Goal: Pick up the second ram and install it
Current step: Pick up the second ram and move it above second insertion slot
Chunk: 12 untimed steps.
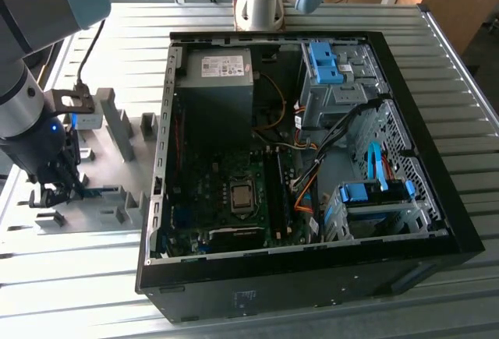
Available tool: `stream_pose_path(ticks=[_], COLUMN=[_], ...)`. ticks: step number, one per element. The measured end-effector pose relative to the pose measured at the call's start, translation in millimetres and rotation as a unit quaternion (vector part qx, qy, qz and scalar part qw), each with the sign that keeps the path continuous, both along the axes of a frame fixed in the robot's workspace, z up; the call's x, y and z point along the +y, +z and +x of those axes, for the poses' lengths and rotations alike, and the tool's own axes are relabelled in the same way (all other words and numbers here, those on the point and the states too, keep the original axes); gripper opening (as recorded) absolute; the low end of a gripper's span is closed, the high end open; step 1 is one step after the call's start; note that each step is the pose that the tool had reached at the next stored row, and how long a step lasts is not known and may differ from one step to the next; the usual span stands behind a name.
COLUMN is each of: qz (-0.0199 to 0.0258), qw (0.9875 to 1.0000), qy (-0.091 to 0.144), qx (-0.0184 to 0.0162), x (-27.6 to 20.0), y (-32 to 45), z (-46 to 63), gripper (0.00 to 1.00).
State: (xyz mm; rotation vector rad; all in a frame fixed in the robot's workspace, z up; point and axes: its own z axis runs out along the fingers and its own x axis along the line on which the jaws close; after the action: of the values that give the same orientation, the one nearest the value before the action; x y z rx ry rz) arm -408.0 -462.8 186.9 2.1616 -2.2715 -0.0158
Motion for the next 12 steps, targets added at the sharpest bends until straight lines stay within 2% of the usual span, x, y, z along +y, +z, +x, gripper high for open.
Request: stream_pose_path(ticks=[12], qz=[0.0001], qw=[1.0], qy=[0.0], qx=[-0.0002], x=[0.0], y=[0.1], z=[0.0], gripper=[0.14])
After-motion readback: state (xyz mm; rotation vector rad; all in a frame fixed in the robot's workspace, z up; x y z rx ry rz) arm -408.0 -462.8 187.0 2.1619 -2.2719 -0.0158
